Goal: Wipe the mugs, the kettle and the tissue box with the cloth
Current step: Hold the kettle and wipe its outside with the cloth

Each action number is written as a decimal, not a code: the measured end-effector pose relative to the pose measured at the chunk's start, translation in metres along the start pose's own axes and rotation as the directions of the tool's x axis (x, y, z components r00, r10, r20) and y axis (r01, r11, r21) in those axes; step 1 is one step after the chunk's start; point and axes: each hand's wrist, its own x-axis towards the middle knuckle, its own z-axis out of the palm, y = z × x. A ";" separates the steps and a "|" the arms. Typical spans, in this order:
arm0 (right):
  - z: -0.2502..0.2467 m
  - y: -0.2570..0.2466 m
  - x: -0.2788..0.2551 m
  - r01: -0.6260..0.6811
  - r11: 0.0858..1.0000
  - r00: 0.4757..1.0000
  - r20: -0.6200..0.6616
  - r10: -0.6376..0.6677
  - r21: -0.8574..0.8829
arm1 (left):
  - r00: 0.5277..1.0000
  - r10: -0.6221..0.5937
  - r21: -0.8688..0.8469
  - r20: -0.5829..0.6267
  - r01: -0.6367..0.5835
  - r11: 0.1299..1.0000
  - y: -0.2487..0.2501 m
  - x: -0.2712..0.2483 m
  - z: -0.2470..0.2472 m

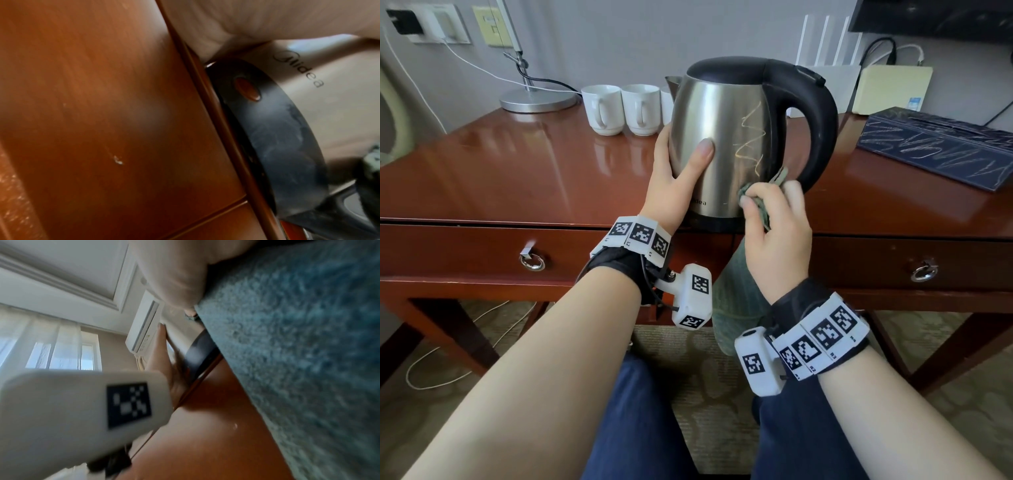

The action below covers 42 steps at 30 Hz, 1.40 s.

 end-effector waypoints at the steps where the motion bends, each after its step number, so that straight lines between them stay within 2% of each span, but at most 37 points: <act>1: 0.002 -0.001 -0.005 0.024 1.000 0.999 0.027 -0.023 -0.021 | 1.000 0.000 -0.002 0.000 0.000 1.000 0.000 0.000 0.000; 5: 0.008 -0.012 -0.009 0.167 0.980 0.977 0.150 -0.149 -0.112 | 1.000 -0.004 0.003 0.009 0.004 1.000 0.001 -0.001 0.000; 7: 0.009 -0.017 -0.003 0.203 0.970 0.971 0.153 -0.182 -0.136 | 1.000 -0.006 0.006 0.012 0.006 1.000 0.001 -0.001 0.000; 12: 0.003 -0.009 -0.001 0.102 0.989 0.995 0.024 -0.100 -0.105 | 1.000 -0.007 0.006 0.007 0.007 1.000 0.000 0.000 -0.001; 17: 0.005 -0.009 -0.012 0.187 0.972 0.974 0.158 -0.164 -0.140 | 1.000 0.002 0.013 0.004 -0.002 1.000 0.001 -0.001 -0.001; 20: 0.005 -0.011 -0.006 0.210 0.966 0.970 0.156 -0.186 -0.152 | 1.000 0.005 0.018 0.006 -0.005 1.000 0.001 0.000 -0.001; 25: -0.002 -0.008 0.007 0.087 0.989 0.996 -0.016 -0.090 -0.118 | 1.000 -0.004 0.014 -0.003 0.004 1.000 -0.001 0.000 -0.001; 30: -0.005 -0.003 0.027 -0.035 0.999 0.990 -0.140 0.034 -0.005 | 1.000 0.001 0.029 -0.002 -0.001 1.000 -0.001 0.002 -0.001; 34: -0.001 -0.002 0.018 -0.104 0.993 0.986 -0.125 0.109 0.050 | 1.000 0.006 0.023 0.009 -0.006 1.000 0.000 0.001 -0.001; 38: 0.000 -0.001 0.005 -0.132 0.991 0.989 -0.072 0.131 0.001 | 1.000 0.009 0.013 0.009 -0.009 1.000 -0.001 0.001 -0.001; 42: -0.006 -0.011 0.027 -0.119 0.993 0.989 -0.089 0.119 0.006 | 1.000 0.009 0.018 0.007 -0.010 1.000 0.000 0.001 -0.001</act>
